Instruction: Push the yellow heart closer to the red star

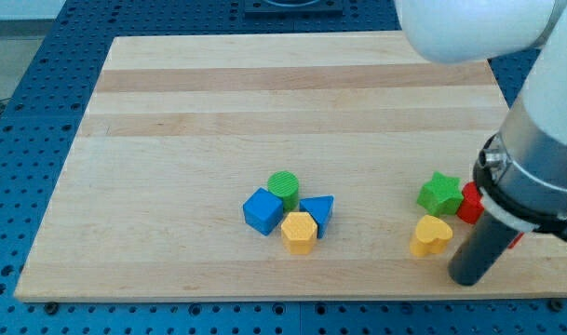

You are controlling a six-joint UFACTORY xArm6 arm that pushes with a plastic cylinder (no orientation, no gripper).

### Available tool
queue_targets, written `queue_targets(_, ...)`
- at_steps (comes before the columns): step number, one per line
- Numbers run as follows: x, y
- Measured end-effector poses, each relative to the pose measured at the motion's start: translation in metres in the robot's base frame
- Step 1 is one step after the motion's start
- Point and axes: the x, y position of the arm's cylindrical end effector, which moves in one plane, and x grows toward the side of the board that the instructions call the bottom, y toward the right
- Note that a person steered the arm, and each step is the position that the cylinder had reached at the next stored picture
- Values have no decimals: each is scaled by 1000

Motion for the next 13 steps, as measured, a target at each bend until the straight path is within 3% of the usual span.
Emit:
queue_targets(2,7,-66)
queue_targets(3,-50,-84)
queue_targets(13,-53,-27)
